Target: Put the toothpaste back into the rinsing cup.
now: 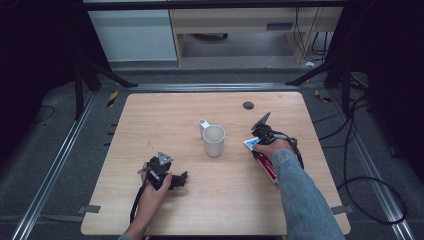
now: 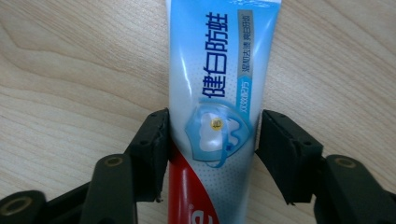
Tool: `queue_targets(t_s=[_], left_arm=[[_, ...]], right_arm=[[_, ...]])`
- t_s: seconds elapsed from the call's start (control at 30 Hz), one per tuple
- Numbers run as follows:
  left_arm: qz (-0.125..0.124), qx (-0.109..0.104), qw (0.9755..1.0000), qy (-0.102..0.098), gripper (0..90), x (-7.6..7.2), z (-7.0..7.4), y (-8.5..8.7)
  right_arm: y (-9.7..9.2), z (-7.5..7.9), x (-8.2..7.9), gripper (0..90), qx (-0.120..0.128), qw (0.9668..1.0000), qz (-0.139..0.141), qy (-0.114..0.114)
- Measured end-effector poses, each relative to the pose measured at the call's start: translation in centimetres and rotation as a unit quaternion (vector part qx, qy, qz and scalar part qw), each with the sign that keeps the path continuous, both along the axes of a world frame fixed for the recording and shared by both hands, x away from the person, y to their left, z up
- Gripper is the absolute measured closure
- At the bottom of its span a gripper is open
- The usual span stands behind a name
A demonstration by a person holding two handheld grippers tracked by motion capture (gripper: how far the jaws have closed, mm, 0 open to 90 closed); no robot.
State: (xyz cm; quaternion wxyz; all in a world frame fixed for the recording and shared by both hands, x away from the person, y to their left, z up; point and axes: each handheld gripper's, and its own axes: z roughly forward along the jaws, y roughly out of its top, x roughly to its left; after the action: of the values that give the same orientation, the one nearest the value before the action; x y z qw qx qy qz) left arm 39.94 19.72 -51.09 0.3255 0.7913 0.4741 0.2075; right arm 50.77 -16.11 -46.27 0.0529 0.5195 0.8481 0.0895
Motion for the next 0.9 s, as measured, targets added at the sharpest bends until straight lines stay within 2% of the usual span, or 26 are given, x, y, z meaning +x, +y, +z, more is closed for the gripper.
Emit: queue_targets(t_s=[0.57,0.9], left_arm=[[-0.002,0.001,1.0000,0.000,0.0,-0.05,0.00,-0.19],[-0.005,0.000,1.0000,0.000,0.0,-0.06,-0.01,-0.32]], right_arm=[[0.21,-0.53,-0.02,47.0,-0.021,0.9997,-0.001,0.014],[0.12,-0.39,0.00,55.8,-0.021,0.9996,0.002,0.017]])
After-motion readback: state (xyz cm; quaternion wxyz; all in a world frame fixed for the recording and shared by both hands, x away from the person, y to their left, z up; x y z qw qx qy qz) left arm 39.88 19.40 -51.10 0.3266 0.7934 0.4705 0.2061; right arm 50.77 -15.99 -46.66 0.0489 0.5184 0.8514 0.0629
